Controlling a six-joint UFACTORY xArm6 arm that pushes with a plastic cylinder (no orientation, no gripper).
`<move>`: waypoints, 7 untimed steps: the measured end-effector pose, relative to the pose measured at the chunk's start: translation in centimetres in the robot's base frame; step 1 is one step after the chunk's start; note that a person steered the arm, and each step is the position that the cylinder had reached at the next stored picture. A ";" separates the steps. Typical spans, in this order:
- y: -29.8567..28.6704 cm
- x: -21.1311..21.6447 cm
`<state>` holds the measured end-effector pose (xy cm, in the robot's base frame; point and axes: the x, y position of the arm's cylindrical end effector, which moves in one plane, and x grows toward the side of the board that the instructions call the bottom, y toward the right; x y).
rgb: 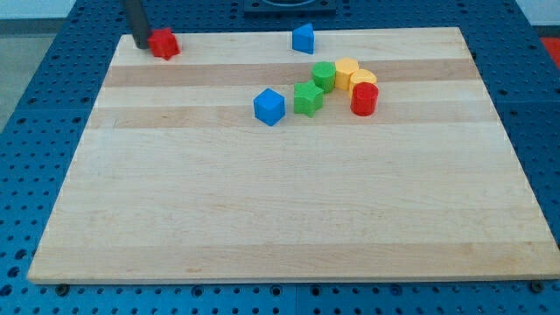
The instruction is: Push the yellow heart with the red star towards top right of the board
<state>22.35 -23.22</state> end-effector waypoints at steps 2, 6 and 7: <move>3.5 -0.7; 7.3 1.2; 8.8 3.8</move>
<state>26.12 -14.39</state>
